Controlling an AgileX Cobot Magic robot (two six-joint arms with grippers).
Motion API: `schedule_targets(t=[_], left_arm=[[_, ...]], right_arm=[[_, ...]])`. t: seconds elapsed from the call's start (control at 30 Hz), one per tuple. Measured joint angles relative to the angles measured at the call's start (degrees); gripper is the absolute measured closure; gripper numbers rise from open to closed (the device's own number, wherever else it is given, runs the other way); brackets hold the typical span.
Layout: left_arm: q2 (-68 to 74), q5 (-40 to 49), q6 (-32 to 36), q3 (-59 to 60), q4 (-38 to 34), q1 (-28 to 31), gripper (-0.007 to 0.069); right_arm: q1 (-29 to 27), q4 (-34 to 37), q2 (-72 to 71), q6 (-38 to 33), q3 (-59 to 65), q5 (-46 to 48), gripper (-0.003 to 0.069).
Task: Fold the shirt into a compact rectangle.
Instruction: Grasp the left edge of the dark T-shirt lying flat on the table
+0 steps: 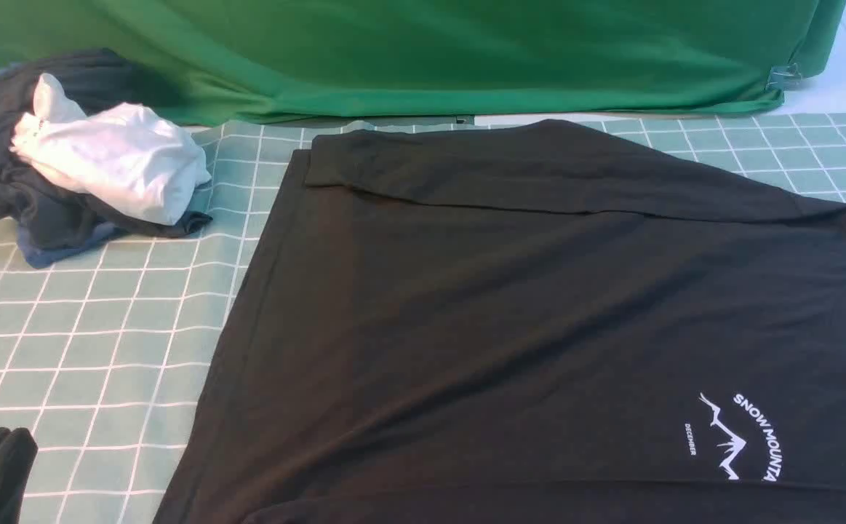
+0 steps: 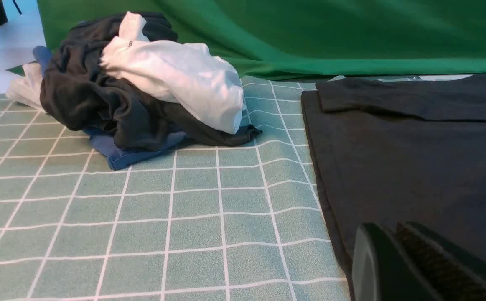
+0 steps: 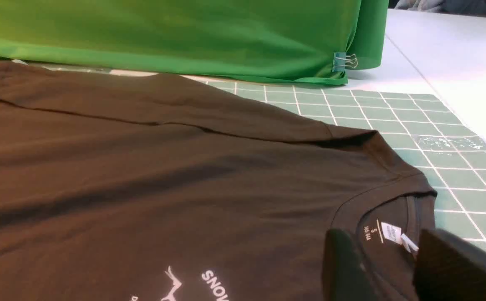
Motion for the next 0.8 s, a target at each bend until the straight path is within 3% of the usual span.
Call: schedule_targets(t=[0.7,0.8], left_arm=[[0.0,0.0,0.0,0.0,0.0,0.0,0.0610],[0.0,-0.8,0.0,0.0,3.6,0.0,0.0610]], right_arm=[[0.0,0.0,0.0,0.0,0.0,0.0,0.0419],[0.0,0.0,0.0,0.0,0.0,0.0,0.0419]])
